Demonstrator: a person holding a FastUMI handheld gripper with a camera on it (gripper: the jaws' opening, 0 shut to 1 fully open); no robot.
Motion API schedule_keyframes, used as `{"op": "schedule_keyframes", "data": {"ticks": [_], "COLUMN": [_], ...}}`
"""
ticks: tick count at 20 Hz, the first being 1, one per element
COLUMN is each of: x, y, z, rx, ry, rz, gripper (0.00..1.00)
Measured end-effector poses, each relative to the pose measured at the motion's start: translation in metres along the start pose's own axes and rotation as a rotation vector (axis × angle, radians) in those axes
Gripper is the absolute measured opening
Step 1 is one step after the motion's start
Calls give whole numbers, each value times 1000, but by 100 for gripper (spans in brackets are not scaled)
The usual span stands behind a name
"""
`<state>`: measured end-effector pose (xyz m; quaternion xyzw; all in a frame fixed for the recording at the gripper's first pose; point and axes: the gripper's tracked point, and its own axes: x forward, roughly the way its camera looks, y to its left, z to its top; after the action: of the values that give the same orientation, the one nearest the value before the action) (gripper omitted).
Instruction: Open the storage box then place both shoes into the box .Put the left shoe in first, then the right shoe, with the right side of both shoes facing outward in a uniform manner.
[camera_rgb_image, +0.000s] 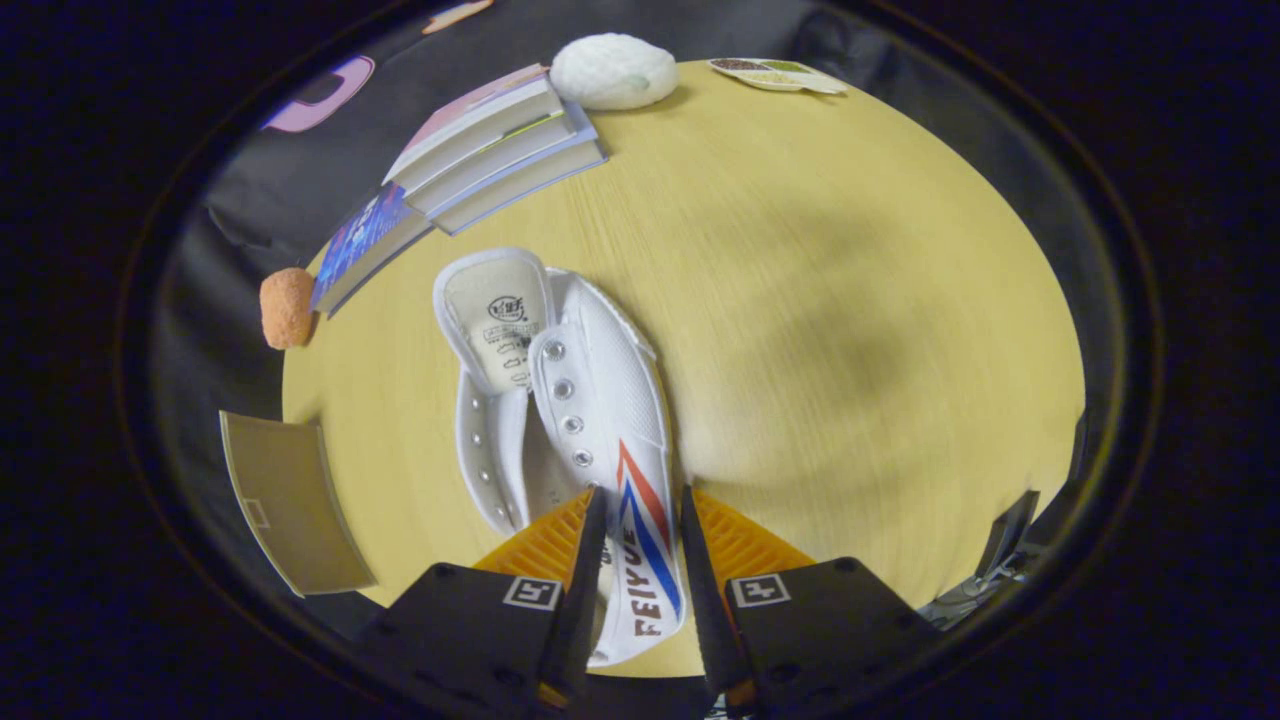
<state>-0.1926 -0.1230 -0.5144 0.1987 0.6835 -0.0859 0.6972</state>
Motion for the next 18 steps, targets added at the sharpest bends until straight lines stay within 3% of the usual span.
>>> {"op": "schedule_keyframes", "data": {"ticks": [4, 5, 6, 7, 12, 18], "x": [-4, -3, -7, -6, -11, -25], "y": [-1, 2, 0, 5, 27, 61], "z": [3, -3, 4, -9, -17, -24], "rx": [0, 7, 35, 84, 268, 356], "ry": [-30, -17, -12, 1, 7, 48], "rz": [-3, 16, 31, 57, 197, 332], "gripper": [29, 14, 14, 5, 5, 3]}}
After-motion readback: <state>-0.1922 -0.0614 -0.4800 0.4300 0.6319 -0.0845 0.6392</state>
